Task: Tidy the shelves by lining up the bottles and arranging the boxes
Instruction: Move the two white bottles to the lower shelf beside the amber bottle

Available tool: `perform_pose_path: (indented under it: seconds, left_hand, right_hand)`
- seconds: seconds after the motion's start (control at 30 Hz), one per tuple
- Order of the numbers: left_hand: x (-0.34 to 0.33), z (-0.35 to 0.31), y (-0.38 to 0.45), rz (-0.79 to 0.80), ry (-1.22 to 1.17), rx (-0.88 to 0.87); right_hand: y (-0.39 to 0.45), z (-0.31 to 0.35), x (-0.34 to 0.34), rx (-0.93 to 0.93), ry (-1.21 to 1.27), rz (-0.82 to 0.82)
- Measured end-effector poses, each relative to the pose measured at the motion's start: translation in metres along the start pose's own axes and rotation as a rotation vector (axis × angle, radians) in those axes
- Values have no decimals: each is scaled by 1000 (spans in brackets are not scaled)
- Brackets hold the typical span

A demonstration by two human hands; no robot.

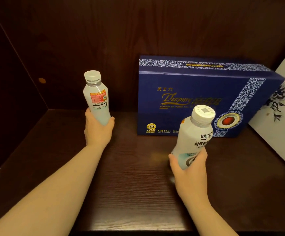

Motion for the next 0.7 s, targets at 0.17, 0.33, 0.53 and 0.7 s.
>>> perform_pose_path:
  seconds: [0.17, 0.33, 0.53, 0.7]
  left_hand:
    - [7, -1, -15, 24, -12, -42]
    - [14, -8, -55, 91, -87, -47]
    - [29, -40, -130, 196, -200, -91]
    - [40, -87, -202, 335, -263, -132]
  right_hand:
    - [-4, 3, 2, -19, 8, 9]
    - [-11, 12, 16, -52, 76, 39]
    - [-18, 42, 70, -2, 144, -3]
    - [-25, 73, 144, 70, 150, -76]
Point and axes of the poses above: each hand's wrist, its own y-axis towards the middle knuckle, its own x-axis out of the back of the hand, z = x × y, the point moved 3 cm from there along y, towards the middle knuckle, and after that the axes turned 10 degrees about x, right-handed, at the moved point
